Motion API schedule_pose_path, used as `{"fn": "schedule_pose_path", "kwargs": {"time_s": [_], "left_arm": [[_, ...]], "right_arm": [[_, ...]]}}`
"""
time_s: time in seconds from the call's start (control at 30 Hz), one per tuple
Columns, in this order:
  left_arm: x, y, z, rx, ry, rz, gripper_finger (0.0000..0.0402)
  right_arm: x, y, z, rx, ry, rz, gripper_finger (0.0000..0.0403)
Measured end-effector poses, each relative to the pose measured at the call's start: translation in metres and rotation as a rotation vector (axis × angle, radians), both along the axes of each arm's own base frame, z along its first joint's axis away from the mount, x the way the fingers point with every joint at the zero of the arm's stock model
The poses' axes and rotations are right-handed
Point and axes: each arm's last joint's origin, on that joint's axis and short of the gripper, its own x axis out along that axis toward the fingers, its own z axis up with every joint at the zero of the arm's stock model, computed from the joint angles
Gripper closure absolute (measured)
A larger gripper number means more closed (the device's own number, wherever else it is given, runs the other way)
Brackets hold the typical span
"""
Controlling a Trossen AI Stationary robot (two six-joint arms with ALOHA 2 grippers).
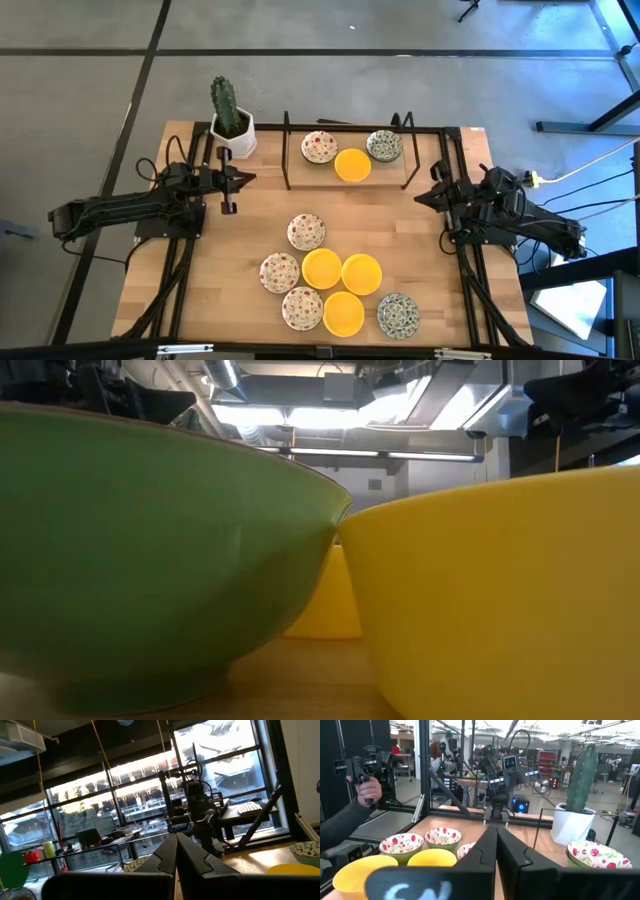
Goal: Pick & Place Mini bowls
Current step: Stack the yellow bowl on top of the yellow bowl on the shelf
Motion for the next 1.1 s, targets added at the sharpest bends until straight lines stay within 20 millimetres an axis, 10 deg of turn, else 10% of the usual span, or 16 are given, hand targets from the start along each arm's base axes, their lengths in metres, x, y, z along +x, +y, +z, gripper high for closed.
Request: {"fn": "schedule_pose_path", "kwargs": {"time_s": [1.1], "left_arm": [[0.0000,0.0000,0.0000,-0.023,-0.003,-0.008,0.0400]], "right_arm": [[-0.0001,-0.0009,0.0014,-0.019,-0.015,-0.037,0.0395]]}}
